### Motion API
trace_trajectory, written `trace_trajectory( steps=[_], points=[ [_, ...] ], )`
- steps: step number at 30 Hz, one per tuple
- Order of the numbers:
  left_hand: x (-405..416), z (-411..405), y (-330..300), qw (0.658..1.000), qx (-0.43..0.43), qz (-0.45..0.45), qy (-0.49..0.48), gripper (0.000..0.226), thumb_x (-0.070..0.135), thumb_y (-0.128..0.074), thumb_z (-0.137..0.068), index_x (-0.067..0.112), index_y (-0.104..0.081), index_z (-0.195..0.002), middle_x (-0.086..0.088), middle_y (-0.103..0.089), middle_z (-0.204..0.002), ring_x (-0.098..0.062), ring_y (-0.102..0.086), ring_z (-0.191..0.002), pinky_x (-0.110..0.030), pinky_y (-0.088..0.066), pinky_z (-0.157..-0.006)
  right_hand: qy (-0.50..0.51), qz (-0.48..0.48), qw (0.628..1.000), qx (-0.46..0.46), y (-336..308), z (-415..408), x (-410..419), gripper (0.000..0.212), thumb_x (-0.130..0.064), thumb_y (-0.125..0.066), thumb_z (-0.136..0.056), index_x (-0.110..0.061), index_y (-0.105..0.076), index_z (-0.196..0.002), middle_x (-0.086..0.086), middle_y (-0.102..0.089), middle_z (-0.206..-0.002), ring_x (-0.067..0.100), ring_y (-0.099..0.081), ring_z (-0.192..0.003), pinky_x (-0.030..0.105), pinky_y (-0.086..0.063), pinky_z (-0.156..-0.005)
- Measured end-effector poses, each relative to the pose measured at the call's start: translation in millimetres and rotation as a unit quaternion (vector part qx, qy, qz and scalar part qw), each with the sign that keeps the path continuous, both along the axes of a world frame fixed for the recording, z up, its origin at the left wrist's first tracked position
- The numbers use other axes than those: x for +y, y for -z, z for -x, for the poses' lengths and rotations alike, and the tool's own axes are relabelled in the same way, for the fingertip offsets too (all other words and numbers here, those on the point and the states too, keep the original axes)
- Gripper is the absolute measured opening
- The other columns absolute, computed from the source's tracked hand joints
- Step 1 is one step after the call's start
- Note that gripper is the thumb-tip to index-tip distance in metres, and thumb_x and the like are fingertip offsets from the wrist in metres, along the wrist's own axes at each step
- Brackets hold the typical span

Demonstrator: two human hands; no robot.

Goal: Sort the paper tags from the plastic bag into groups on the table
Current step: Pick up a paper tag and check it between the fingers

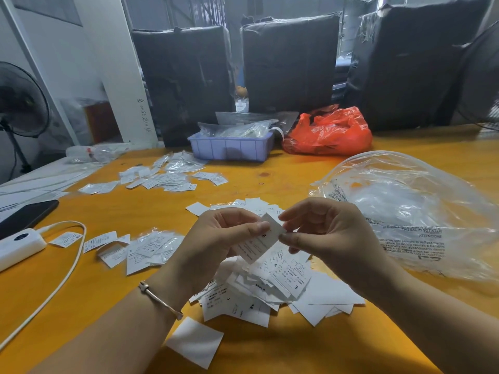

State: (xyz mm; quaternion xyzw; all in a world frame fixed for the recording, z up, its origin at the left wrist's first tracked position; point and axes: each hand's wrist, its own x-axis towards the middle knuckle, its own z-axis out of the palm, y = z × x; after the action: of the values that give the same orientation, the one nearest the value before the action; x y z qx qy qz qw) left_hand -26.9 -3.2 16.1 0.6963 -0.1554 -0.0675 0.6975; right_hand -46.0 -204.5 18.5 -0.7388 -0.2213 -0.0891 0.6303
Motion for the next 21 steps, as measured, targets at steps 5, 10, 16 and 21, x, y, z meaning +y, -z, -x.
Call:
trace_trajectory(
  steps=[5, 10, 16, 21],
  points=[
    [2.5, -1.6, -1.2, 1.000, -0.018, 0.004, 0.006, 0.016, 0.028, -0.073, -0.077, 0.017, -0.079, -0.087, -0.010, -0.076, -0.093, -0.019, -0.072, -0.090, -0.024, -0.056, -0.073, 0.000, -0.023, 0.999, 0.026, -2.8, -1.6, -2.3, 0.015, 0.002, -0.075, -0.076, -0.006, -0.070, -0.088, 0.011, -0.072, -0.075, 0.018, -0.065, -0.060, 0.035, -0.054, -0.060],
    [7.6, -1.6, -5.2, 0.998, -0.049, -0.046, 0.019, 0.013, 0.022, -0.076, -0.077, 0.023, -0.078, -0.089, -0.006, -0.077, -0.092, -0.018, -0.072, -0.088, -0.026, -0.057, -0.072, -0.020, -0.003, 0.999, 0.049, -0.3, -1.2, -3.2, 0.017, -0.003, -0.076, -0.076, -0.008, -0.069, -0.090, 0.010, -0.073, -0.077, 0.017, -0.066, -0.059, 0.019, -0.047, -0.051],
    [58.5, -18.9, -29.1, 0.992, -0.022, -0.033, -0.118, 0.011, 0.016, -0.073, -0.073, 0.013, -0.076, -0.084, -0.006, -0.076, -0.083, -0.015, -0.073, -0.077, -0.022, -0.057, -0.061, -0.006, 0.015, 0.997, 0.072, -2.8, -5.6, -8.1, 0.022, -0.022, -0.074, -0.073, -0.013, -0.072, -0.094, 0.007, -0.075, -0.090, 0.025, -0.071, -0.069, 0.029, -0.048, -0.056],
    [108.3, -36.6, -24.6, 0.963, 0.034, -0.076, -0.256, 0.005, 0.005, -0.069, -0.087, 0.008, -0.072, -0.090, -0.005, -0.078, -0.081, -0.015, -0.075, -0.073, -0.021, -0.057, -0.055, -0.002, 0.052, 0.995, 0.086, 1.0, -7.4, -6.7, 0.018, -0.022, -0.072, -0.075, -0.016, -0.073, -0.092, 0.005, -0.074, -0.090, 0.024, -0.071, -0.070, 0.033, -0.049, -0.060]
  ],
)
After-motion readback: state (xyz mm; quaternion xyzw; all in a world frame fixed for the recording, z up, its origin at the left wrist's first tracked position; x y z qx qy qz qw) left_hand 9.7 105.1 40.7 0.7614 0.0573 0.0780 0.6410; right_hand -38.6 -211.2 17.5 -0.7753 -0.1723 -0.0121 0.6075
